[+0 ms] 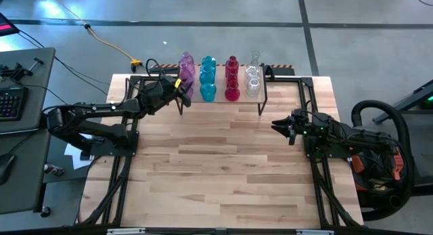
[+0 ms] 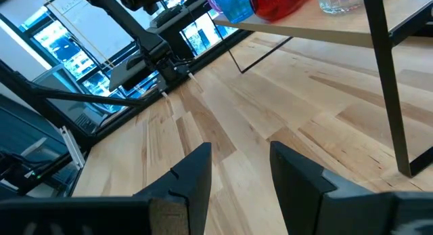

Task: Sort vases onto shelf
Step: Put the violet vase on the shelf aligned with the other violet vases

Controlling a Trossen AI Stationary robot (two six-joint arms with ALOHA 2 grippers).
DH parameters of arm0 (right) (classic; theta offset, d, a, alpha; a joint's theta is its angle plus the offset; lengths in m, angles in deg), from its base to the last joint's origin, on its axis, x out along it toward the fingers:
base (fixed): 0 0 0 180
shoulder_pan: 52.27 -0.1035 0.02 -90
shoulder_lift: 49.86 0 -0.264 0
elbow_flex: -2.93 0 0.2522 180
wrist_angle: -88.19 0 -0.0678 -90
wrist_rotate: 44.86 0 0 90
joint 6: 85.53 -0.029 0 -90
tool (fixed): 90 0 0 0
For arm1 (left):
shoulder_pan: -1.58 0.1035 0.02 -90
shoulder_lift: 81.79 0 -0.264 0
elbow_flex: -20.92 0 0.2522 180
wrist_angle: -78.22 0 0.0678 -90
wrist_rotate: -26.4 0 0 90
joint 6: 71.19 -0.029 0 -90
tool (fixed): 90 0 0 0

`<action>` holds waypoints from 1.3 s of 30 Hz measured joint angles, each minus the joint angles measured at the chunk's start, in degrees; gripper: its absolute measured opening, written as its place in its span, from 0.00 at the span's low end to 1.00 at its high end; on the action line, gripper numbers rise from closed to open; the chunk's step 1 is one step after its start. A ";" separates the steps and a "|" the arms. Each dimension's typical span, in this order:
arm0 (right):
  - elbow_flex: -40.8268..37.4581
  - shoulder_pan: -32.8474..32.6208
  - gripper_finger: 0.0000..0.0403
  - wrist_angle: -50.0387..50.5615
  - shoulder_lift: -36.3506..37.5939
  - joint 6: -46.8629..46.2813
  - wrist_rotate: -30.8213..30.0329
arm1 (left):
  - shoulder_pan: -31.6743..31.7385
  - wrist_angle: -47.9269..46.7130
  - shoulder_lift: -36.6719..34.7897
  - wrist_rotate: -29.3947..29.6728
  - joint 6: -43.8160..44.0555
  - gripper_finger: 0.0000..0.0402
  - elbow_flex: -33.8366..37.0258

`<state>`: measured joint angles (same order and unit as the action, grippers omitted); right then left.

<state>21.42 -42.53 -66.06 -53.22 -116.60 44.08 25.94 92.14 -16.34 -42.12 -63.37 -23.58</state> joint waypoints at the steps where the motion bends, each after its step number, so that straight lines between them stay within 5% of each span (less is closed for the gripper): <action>1: 0.00 -0.02 0.33 0.02 0.00 0.00 0.00 | 0.00 0.00 0.00 -0.31 0.10 0.29 0.00; 39: 0.00 -0.01 0.33 0.02 0.00 0.00 0.00 | 0.42 -0.79 -0.04 -1.24 -0.76 0.29 0.00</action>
<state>21.42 -42.54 -66.04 -53.22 -116.60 44.08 26.36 91.35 -16.38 -43.36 -64.13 -23.58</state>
